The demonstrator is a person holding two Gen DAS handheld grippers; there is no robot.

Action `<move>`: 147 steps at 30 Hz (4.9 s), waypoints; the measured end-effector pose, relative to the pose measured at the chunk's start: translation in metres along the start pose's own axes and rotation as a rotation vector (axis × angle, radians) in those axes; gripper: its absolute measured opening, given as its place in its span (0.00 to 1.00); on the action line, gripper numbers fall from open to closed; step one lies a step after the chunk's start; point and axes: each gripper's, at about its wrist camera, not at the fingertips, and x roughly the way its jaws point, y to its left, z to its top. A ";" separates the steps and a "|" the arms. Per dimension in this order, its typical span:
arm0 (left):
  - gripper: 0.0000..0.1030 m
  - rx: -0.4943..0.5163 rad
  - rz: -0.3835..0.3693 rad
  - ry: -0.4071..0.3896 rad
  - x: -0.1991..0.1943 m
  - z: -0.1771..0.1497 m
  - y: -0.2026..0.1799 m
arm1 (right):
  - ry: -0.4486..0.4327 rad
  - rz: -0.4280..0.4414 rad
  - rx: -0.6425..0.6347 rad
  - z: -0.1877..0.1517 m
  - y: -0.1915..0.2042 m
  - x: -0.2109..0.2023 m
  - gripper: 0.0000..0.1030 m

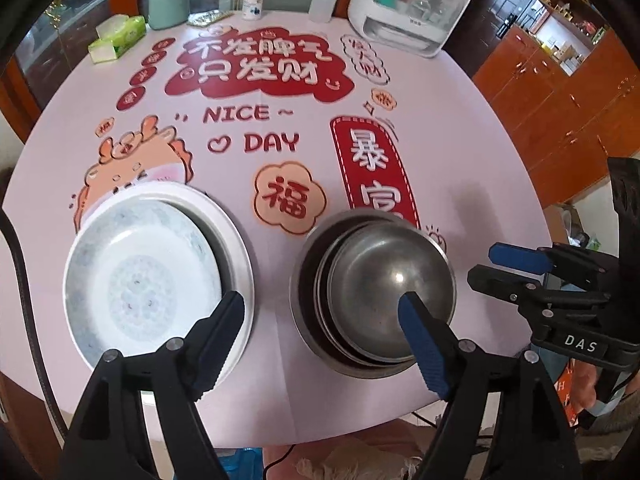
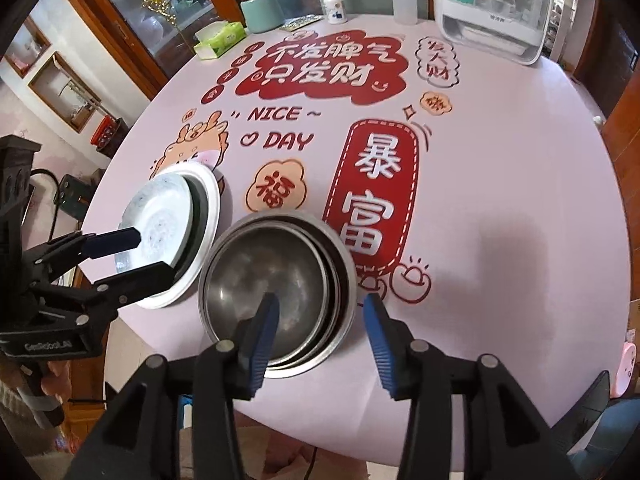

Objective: Organize plates and bowls

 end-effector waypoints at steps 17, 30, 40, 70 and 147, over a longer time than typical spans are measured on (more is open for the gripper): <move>0.76 -0.078 -0.075 0.153 0.064 -0.008 0.014 | 0.153 0.107 0.134 -0.010 -0.025 0.056 0.43; 0.59 -0.085 -0.116 0.217 0.084 -0.001 0.019 | 0.194 0.160 0.147 -0.007 -0.027 0.070 0.42; 0.42 -0.110 -0.158 0.279 0.095 -0.003 0.023 | 0.221 0.158 0.161 -0.005 -0.031 0.071 0.35; 0.38 -0.180 -0.089 0.134 0.024 -0.040 0.018 | 0.214 0.100 0.053 -0.012 0.006 0.030 0.32; 0.67 -0.124 -0.064 0.130 -0.011 -0.015 0.225 | 0.137 0.015 0.106 0.051 0.186 0.106 0.42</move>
